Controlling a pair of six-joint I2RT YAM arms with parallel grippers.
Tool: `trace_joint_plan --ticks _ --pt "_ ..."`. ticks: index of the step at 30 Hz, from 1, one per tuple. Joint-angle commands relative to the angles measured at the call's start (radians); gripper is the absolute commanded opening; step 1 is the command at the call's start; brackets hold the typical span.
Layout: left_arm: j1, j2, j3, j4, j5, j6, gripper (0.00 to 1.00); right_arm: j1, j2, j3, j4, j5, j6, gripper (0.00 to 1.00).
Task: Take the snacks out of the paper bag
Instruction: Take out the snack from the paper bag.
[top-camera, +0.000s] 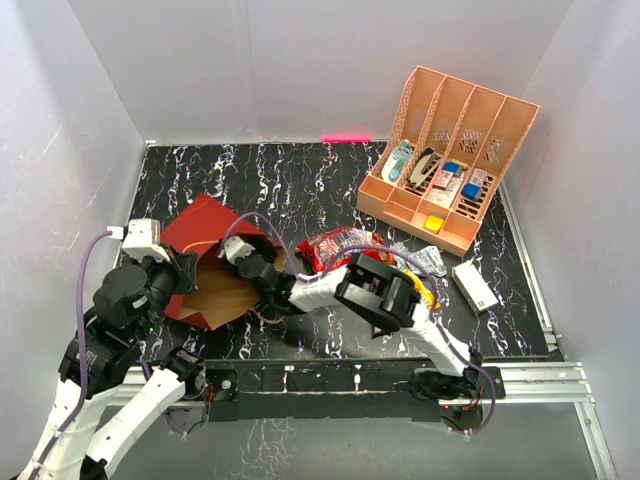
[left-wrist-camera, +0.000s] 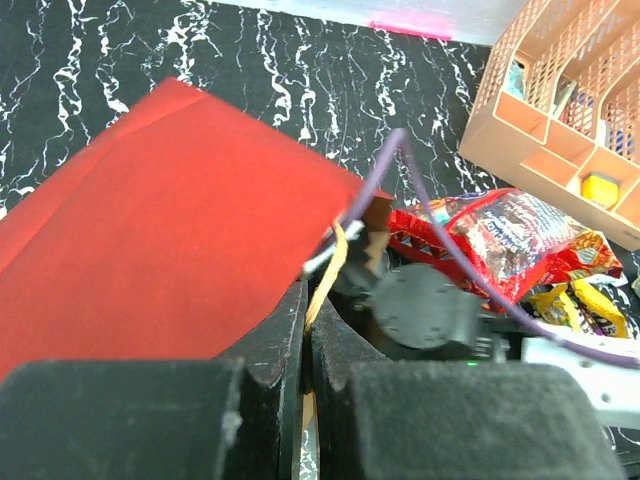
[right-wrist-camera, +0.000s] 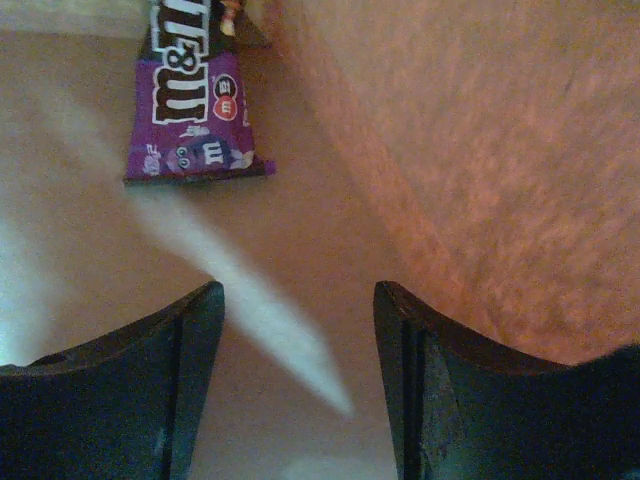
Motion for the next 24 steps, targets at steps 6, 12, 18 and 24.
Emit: trace_joint_plan --ticks 6,12,18,24 --pt "-0.003 0.004 -0.020 0.015 -0.035 -0.024 0.00 0.021 -0.381 -0.330 -0.014 -0.215 0.201 0.90" --pt "-0.002 0.016 0.008 0.015 -0.016 -0.036 0.00 0.104 -0.506 -0.468 0.016 -0.243 0.260 0.91" --pt "-0.002 0.031 0.031 0.016 -0.004 -0.023 0.00 0.181 -0.542 -0.560 0.164 -0.186 0.123 0.91" --pt "-0.003 0.033 0.041 0.024 0.010 -0.015 0.00 0.204 -0.487 -0.562 0.277 -0.212 -0.049 0.78"
